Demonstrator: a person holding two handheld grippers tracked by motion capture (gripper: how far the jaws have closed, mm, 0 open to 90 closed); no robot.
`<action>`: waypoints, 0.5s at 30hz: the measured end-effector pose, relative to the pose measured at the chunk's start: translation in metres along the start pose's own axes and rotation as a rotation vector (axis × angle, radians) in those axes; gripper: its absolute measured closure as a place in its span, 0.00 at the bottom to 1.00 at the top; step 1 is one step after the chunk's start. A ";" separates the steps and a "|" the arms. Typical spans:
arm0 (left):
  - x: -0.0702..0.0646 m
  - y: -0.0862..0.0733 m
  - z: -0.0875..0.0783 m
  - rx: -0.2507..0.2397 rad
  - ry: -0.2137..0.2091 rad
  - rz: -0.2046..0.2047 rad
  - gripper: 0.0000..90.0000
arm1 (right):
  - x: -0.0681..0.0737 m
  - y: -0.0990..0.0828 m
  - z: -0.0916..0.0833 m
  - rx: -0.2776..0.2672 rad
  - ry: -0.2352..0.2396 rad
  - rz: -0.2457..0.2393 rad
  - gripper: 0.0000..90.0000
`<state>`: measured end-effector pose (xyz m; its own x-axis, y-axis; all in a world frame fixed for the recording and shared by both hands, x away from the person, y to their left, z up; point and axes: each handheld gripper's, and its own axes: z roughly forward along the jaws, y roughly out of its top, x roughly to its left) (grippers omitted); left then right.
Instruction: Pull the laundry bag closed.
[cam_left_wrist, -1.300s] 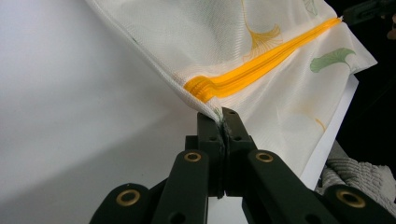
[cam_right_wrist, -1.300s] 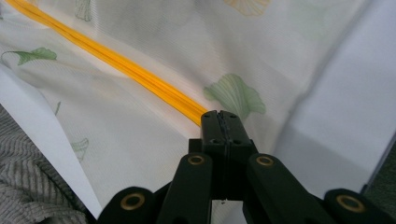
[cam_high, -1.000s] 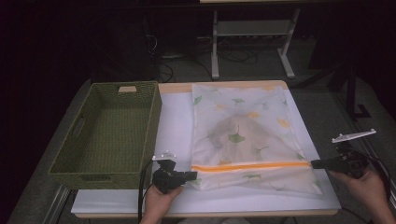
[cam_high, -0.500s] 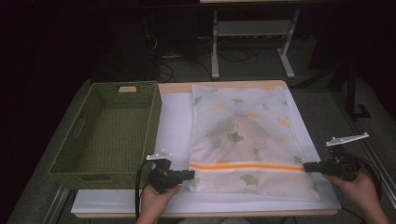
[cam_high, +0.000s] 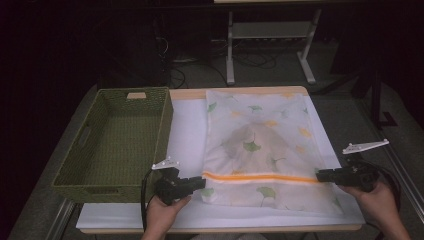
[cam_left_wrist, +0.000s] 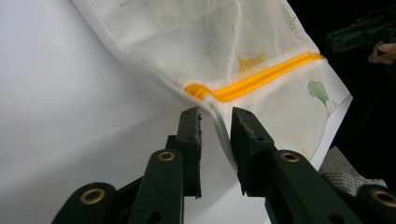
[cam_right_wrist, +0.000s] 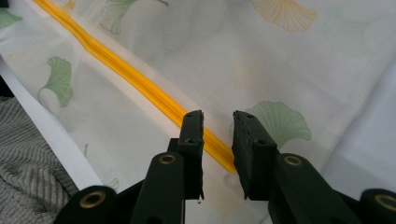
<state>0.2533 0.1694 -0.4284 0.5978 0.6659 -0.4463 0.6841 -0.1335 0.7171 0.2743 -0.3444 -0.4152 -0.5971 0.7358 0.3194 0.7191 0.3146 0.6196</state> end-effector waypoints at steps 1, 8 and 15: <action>0.000 0.001 -0.001 -0.006 0.002 -0.001 0.80 | 0.001 0.001 -0.001 -0.003 -0.002 -0.004 0.79; -0.002 0.003 -0.004 -0.006 0.010 0.009 0.77 | 0.009 0.006 -0.001 -0.012 0.003 -0.025 0.77; -0.005 0.004 -0.003 -0.003 0.021 0.031 0.74 | 0.017 0.010 0.000 -0.019 0.012 -0.051 0.74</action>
<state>0.2521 0.1675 -0.4220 0.6094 0.6770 -0.4128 0.6645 -0.1519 0.7317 0.2717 -0.3282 -0.4035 -0.6368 0.7121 0.2956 0.6812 0.3400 0.6484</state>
